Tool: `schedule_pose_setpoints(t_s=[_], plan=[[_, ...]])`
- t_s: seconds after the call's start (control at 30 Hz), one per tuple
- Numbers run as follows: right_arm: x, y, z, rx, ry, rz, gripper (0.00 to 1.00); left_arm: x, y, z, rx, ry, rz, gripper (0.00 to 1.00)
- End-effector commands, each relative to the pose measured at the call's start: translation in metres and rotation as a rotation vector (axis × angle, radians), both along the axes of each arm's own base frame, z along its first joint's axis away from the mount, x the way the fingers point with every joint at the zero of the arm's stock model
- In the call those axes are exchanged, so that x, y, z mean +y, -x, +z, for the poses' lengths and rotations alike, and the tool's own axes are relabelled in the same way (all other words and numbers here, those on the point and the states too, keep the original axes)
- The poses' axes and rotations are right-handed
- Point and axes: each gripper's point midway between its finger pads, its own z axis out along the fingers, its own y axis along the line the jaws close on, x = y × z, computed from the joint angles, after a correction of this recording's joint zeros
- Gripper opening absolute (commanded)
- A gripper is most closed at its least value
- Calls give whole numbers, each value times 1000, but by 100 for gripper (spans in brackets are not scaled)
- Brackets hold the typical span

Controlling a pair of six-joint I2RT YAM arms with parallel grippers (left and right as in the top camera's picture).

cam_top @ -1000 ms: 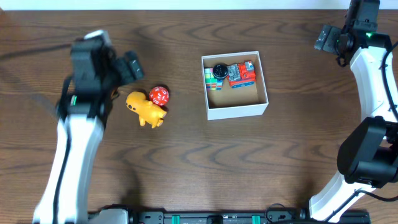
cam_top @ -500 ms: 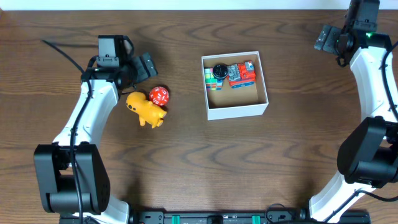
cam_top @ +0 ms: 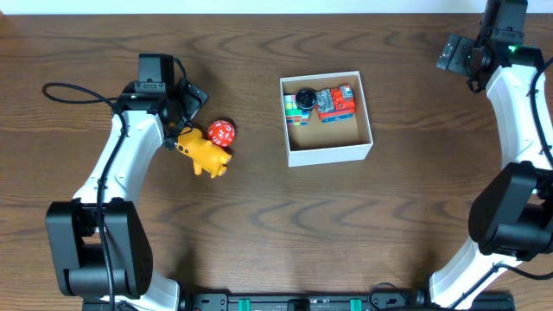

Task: Pack container
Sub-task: 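Move the left gripper over the yellow rubber duck, then lower the left gripper and grasp the yellow duck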

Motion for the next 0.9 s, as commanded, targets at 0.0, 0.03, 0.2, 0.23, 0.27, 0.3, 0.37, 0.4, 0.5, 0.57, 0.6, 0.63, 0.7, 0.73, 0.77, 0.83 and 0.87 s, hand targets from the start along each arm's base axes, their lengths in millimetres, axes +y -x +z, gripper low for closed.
schedule_pose_setpoints(t_s=[0.0,0.03,0.2,0.23,0.27,0.3,0.37,0.4,0.5,0.57,0.6,0.63,0.7,0.73,0.77,0.83,0.87], plan=[[-5,1,11,-16,22,-3,99,-7,7,10,12,81,52,98],[-5,1,11,-16,22,-3,99,-8,11,9,30,95,80,98],[-5,1,11,-16,22,-3,99,-9,19,14,46,106,104,98],[-5,1,11,-16,22,-4,99,-9,21,15,48,106,102,98],[-5,1,11,-16,22,-4,99,-10,25,17,56,105,99,98],[-5,1,11,-16,22,-3,99,-12,28,18,62,105,95,98],[-5,1,11,-16,22,-3,99,-15,36,19,88,101,87,98],[-5,1,11,-16,22,-3,99,-17,42,18,110,99,80,98],[-5,1,11,-16,22,-3,99,-21,57,12,173,75,55,98],[-5,1,11,-16,22,-2,99,-19,62,9,195,53,58,98],[-5,1,11,-16,22,-2,99,-17,62,8,195,47,60,98],[-5,1,11,-16,22,-2,99,-16,61,8,195,38,64,98],[-5,1,11,-16,22,-2,99,-10,60,6,195,8,77,98],[-5,1,11,-16,22,-2,99,-6,60,6,195,-12,84,99],[-5,1,11,-16,22,-2,99,-4,60,5,194,-23,88,99],[-5,1,11,-16,22,-2,99,0,60,5,194,-44,96,95],[-5,1,11,-16,22,-2,99,1,60,5,193,-52,99,90]])
